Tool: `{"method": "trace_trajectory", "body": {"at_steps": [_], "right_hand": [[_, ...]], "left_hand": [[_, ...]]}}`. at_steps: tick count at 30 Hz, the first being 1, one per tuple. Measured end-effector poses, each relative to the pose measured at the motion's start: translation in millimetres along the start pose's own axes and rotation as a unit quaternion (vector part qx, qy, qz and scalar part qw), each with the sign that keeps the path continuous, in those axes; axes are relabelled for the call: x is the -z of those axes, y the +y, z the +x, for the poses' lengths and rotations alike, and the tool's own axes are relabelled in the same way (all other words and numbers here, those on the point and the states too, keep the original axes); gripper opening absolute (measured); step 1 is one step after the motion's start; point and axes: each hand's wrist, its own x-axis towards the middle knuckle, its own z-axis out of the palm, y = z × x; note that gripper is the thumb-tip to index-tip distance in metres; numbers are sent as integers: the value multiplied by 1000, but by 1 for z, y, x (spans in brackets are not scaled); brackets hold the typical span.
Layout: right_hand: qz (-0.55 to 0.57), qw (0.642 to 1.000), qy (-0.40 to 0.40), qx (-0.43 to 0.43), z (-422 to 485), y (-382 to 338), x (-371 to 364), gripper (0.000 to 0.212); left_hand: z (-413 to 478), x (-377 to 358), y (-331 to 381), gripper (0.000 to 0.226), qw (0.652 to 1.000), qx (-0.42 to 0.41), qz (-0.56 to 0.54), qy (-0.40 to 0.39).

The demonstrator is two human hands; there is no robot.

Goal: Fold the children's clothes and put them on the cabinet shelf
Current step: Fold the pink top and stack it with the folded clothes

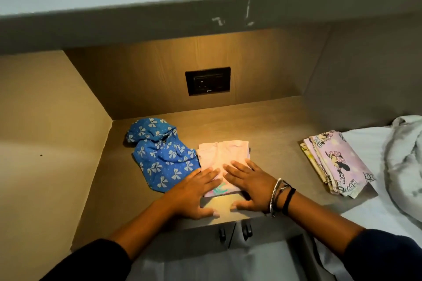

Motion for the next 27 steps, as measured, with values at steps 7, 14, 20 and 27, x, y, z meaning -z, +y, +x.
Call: {"method": "trace_trajectory", "body": {"at_steps": [7,14,20,27], "right_hand": [[-49,992,111,31,-10,-3,1,45],[196,974,99,-65,-13,-18,21,19],[422,894,11,-154,6,-3,53,32],[455,873,3,-177,15,16,53,42]], "left_hand": [[-4,-9,11,96,999,34,16,30],[-10,-6,26,83,996,17,-18,89],[0,11,35,20,872,167,-431,162],[11,14,34,21,777,297,-499,242]]}}
